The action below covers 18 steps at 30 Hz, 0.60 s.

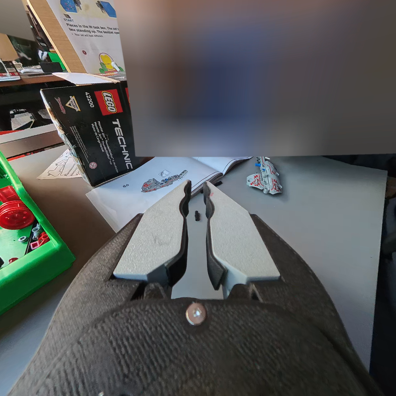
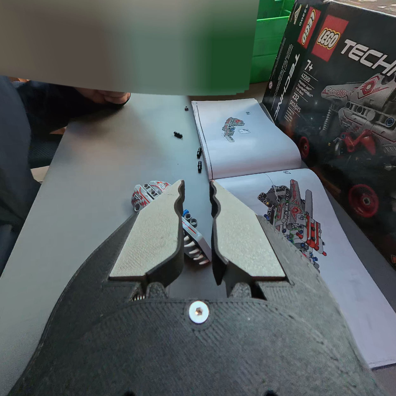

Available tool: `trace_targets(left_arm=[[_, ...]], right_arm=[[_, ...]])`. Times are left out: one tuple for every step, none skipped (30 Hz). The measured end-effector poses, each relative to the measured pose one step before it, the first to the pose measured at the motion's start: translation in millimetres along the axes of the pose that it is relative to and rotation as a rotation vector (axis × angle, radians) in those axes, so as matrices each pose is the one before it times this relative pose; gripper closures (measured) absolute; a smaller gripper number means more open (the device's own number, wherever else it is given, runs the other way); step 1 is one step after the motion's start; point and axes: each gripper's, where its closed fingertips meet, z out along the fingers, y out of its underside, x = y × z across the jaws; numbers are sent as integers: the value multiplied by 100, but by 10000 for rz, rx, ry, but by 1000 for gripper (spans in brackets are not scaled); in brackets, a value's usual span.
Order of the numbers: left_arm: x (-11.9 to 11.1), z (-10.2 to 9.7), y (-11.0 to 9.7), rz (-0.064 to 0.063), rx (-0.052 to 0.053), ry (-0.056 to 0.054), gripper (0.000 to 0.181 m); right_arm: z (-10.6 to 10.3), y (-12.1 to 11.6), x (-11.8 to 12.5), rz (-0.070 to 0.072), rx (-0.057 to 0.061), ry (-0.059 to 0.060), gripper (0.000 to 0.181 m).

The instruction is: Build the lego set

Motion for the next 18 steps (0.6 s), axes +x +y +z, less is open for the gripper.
trace_targets(left_arm=[[-60,-48,-54,27,41,-70,174],[-73,-54,-59,35,45,-90,174],[-50,-54,-59,43,44,-76,174],[29,-54,-62,35,47,-9,174],[43,-59,-49,-11,46,49,174],[23,-67,-74,-53,58,56,173],[-10,-83,-102,-55,80,44,174],[55,-84,-102,-47,79,86,173],[69,-49,-67,-51,47,104,173],[90,-26,-22,-36,18,101,172],[197,1,0,23,0,138,172],[283,29,28,79,-30,167,172],[329,97,122,105,-93,175,172],[277,155,196,107,-158,132,172],[201,178,196,123,-166,63,172],[123,181,210,117,-168,5,172],[39,256,245,76,-212,-25,172],[-92,392,255,15,-241,-101,172]], right_arm=[[-60,13,59,-14,1,47,161],[-53,8,10,2,2,0,160],[-60,46,-16,11,-29,-22,160],[-39,41,9,-6,-32,2,160],[4,49,-16,-9,-36,-12,160],[32,121,-68,20,-84,-53,159],[66,146,-55,44,-113,-50,158],[51,100,-123,48,-75,-76,156],[25,68,-237,61,-58,-171,155],[6,146,-291,57,-115,-215,154],[-46,229,-155,12,-178,-122,151],[-108,181,-114,-35,-118,-67,150],[-144,124,-147,-5,-68,-81,150],[-165,79,11,59,-41,12,150],[-185,-72,184,90,47,133,150],[-239,-223,208,96,132,156,149],[-303,-273,312,93,174,236,149],[-409,-238,633,112,161,476,149]])
